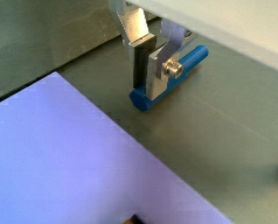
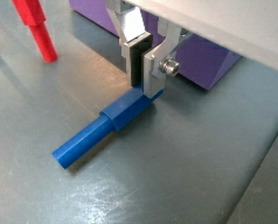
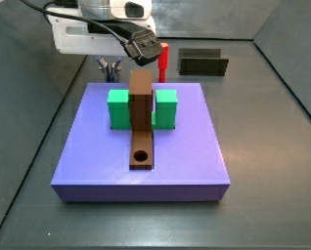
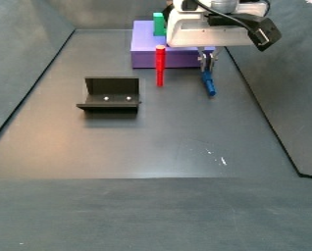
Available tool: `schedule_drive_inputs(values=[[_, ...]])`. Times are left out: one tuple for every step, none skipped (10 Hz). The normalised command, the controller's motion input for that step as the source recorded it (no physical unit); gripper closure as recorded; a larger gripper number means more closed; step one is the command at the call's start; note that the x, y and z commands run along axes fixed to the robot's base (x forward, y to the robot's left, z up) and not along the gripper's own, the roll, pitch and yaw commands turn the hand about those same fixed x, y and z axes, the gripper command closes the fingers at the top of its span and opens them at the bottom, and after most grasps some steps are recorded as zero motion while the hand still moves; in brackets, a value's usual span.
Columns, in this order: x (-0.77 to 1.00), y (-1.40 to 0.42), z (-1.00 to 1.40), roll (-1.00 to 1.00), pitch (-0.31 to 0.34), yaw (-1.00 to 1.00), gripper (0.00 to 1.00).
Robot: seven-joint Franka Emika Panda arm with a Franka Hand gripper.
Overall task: Pick up the blue object. Move up. Place the blue object on the fixture. Regrasp the blue object. Move to above the board. Insert the blue object.
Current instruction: Pick up the blue object, then move up, then place the blue object on the fixture.
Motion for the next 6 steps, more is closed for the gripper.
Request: schedule_drive_inputs(values=[[0.0, 0.0, 0.0, 0.0, 0.0, 0.0, 1.0], [0.0, 0.0, 0.0, 0.0, 0.0, 0.0, 1.0], [0.0, 0.0, 0.83, 0.0, 0.0, 0.0, 1.0], [0.01, 0.06, 0.74, 0.01, 0.032, 0.04, 1.0], [0.0, 0.05, 0.59, 0.0, 0.044, 0.04, 1.0], [0.0, 0.02, 0.0, -0.06, 0.0, 0.0, 1.0]])
